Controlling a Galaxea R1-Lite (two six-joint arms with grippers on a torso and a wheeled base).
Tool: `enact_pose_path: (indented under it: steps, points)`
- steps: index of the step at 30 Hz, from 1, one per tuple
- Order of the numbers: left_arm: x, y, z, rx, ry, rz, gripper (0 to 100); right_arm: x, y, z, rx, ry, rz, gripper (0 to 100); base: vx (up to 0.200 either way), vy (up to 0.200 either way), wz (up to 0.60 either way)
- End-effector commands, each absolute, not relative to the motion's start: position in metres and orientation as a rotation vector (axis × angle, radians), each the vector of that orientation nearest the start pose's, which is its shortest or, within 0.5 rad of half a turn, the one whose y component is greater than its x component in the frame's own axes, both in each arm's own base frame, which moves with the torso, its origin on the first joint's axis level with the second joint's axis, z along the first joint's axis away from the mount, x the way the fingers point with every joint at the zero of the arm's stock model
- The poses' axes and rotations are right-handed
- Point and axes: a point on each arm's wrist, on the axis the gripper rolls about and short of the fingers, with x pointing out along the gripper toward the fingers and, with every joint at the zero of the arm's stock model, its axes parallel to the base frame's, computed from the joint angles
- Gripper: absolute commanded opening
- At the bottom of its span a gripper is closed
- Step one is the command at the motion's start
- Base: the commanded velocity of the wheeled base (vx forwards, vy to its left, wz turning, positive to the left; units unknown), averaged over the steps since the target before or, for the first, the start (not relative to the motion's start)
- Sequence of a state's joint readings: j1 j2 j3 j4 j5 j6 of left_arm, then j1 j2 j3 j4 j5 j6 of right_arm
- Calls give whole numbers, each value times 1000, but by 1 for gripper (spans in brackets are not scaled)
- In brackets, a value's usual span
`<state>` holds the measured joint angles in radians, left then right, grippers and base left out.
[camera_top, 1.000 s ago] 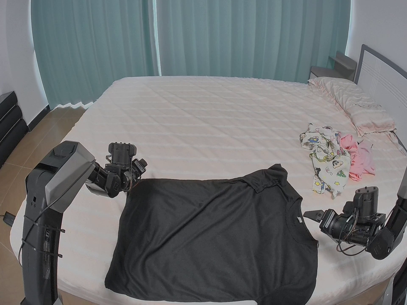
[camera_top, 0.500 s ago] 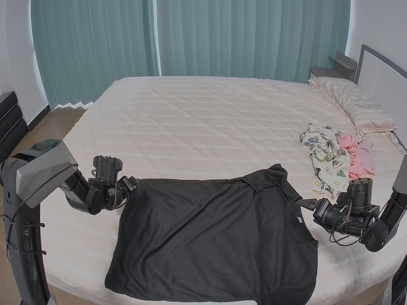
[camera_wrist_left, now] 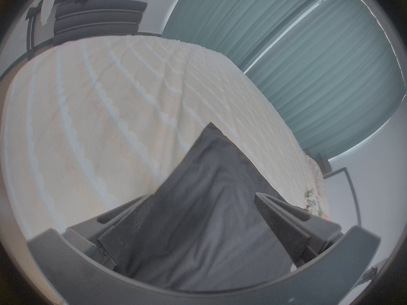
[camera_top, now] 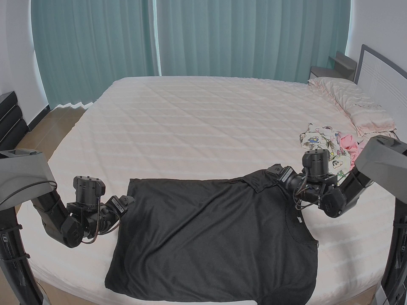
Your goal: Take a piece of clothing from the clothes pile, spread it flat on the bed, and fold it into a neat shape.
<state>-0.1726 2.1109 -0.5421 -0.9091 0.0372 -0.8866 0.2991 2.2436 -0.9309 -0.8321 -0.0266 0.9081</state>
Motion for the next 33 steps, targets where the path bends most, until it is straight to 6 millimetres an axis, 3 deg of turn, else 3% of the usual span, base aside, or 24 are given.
enact_pose_path:
  steps: [1,9,12,20,27,29,30,33]
  points:
    - [283,-57,21,-899,747,53,100,412,150,-20,762,673,-36,100,0,0,0]
    - [283,-58,21,-932,762,40,100,432,141,-37,772,655,-67,100,0,0,0]
    - [283,-58,20,-933,761,42,100,436,141,-35,776,640,-64,100,0,0,0]
    - [282,-57,20,-932,765,44,100,451,145,-27,805,556,-18,100,0,0,0]
    - [280,-56,21,-939,728,35,100,468,156,-37,783,544,6,100,0,0,0]
    - [279,-55,22,-941,718,35,100,476,158,-26,799,500,26,100,0,0,0]
    - [278,-55,22,-942,710,30,100,487,155,-7,824,430,49,100,0,0,0]
    - [278,-55,21,-941,711,31,100,504,145,22,859,307,78,100,0,0,0]
